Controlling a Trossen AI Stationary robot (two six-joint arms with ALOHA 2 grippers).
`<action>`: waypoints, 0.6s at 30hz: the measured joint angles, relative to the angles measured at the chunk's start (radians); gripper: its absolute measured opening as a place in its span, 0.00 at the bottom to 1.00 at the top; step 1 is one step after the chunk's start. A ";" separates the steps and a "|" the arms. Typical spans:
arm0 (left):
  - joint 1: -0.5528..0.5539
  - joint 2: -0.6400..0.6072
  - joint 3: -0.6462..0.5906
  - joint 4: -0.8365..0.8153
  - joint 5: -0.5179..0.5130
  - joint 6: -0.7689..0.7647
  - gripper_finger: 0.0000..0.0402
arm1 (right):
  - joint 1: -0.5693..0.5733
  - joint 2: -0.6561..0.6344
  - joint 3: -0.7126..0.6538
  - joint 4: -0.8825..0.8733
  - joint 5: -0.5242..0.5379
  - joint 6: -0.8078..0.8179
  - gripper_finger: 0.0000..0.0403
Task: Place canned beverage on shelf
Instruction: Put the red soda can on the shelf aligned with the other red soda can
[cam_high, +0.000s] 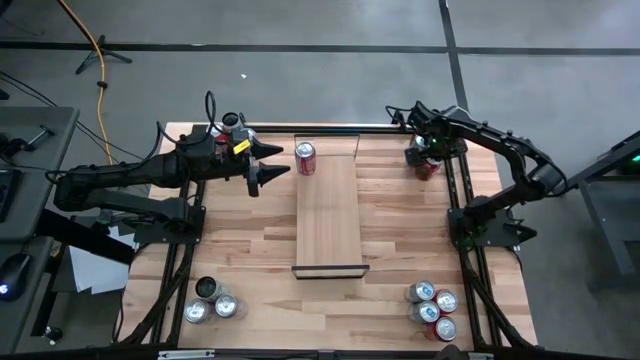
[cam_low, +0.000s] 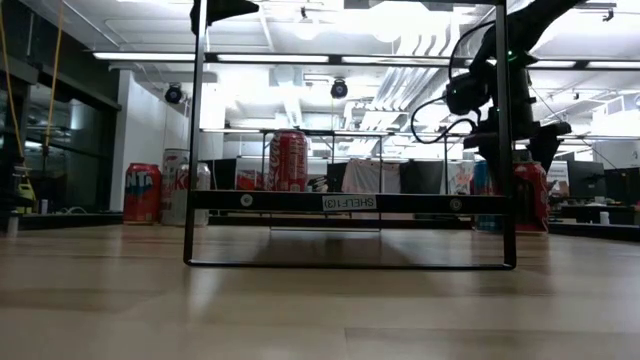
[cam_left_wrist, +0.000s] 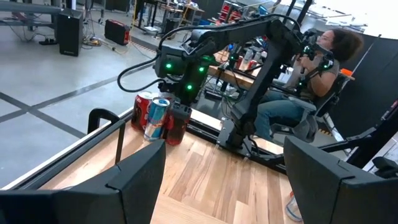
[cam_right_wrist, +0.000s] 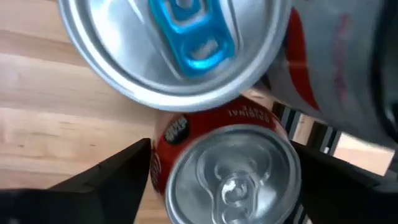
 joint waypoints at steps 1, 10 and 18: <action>0.000 0.000 0.000 0.002 0.000 0.000 0.67 | 0.000 -0.006 0.000 -0.007 0.000 -0.004 0.79; 0.000 0.000 0.000 0.006 0.000 0.000 0.67 | 0.040 -0.174 0.000 -0.155 -0.093 -0.036 0.71; 0.008 0.000 0.000 0.006 0.001 0.001 0.67 | 0.350 -0.300 0.151 -0.188 -0.365 0.054 0.71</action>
